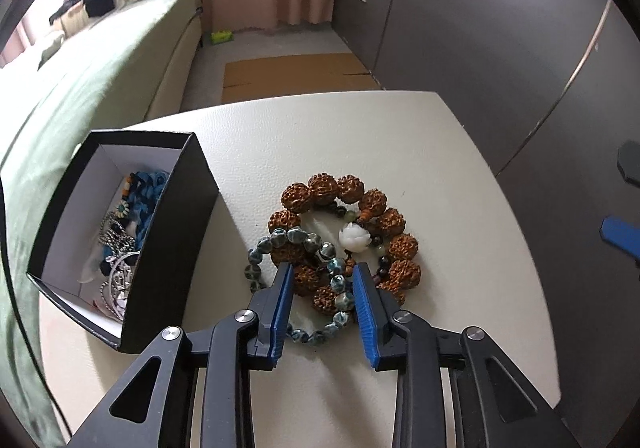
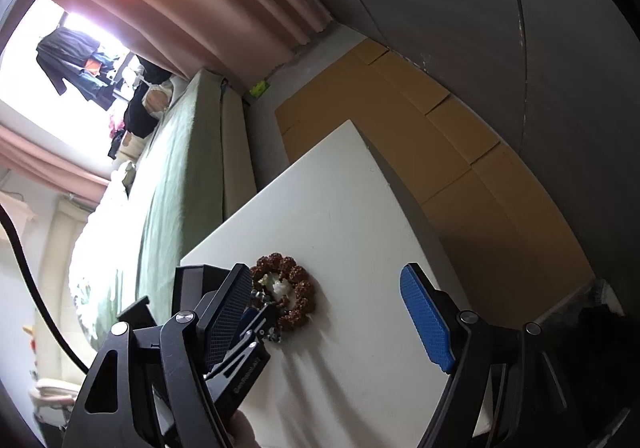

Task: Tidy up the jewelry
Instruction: 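Grasp the grey-blue bead bracelet with the left tool and drop it into the box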

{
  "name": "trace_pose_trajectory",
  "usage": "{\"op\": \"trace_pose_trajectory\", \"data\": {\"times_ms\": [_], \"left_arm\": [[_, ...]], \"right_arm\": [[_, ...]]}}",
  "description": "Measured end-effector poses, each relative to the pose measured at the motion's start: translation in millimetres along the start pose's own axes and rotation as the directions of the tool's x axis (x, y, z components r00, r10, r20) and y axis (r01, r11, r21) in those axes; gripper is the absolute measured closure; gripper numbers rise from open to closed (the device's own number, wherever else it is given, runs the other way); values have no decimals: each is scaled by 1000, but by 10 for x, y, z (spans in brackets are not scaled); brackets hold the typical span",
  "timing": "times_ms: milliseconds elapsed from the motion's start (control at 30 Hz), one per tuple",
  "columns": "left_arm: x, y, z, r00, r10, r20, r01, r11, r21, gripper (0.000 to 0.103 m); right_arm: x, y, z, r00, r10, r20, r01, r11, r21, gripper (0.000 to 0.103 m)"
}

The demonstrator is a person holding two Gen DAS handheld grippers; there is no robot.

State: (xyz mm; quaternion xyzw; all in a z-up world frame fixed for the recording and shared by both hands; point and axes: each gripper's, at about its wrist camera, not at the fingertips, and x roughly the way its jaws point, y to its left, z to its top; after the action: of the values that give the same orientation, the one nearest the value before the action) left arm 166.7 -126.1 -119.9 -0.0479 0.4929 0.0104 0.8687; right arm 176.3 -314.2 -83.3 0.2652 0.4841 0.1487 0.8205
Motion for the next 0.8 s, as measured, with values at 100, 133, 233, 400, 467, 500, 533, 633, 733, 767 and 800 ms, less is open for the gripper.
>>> {"op": "trace_pose_trajectory", "data": {"times_ms": [100,133,233,400,467,500,533,633,733,767,800], "left_arm": [[15,-10,-1,1000,29,1,-29,999,24,85],[11,6,2,1000,23,0,-23,999,25,87],[-8,140,13,999,-31,-23,30,999,-16,94],[-190,300,28,991,-136,6,137,988,-73,94],[-310,349,59,985,-169,32,172,982,-85,94],[-369,368,71,983,-177,46,180,980,-88,94],[-423,394,89,981,-185,59,190,977,-92,94],[-567,494,132,972,-216,95,226,967,-116,94],[-715,621,172,965,-227,130,244,960,-134,94],[-754,663,191,962,-233,141,253,957,-142,94],[-785,691,198,960,-237,149,258,955,-148,94]], "right_arm": [[25,22,-8,1000,-7,-5,7,1000,-6,25],[30,32,-11,1000,-9,-6,9,1000,-8,25],[60,79,-18,1000,-16,-13,16,1000,-16,25],[129,125,-33,999,-33,-23,32,999,-34,25],[165,153,-47,999,-39,-29,38,998,-43,25],[184,168,-58,999,-41,-33,40,998,-47,25],[212,184,-66,998,-44,-38,42,998,-51,25],[286,223,-103,997,-56,-54,52,996,-66,25],[373,270,-139,995,-79,-67,73,993,-88,25],[394,281,-149,994,-84,-70,77,993,-94,26],[419,291,-160,993,-88,-74,81,992,-100,26]]}}
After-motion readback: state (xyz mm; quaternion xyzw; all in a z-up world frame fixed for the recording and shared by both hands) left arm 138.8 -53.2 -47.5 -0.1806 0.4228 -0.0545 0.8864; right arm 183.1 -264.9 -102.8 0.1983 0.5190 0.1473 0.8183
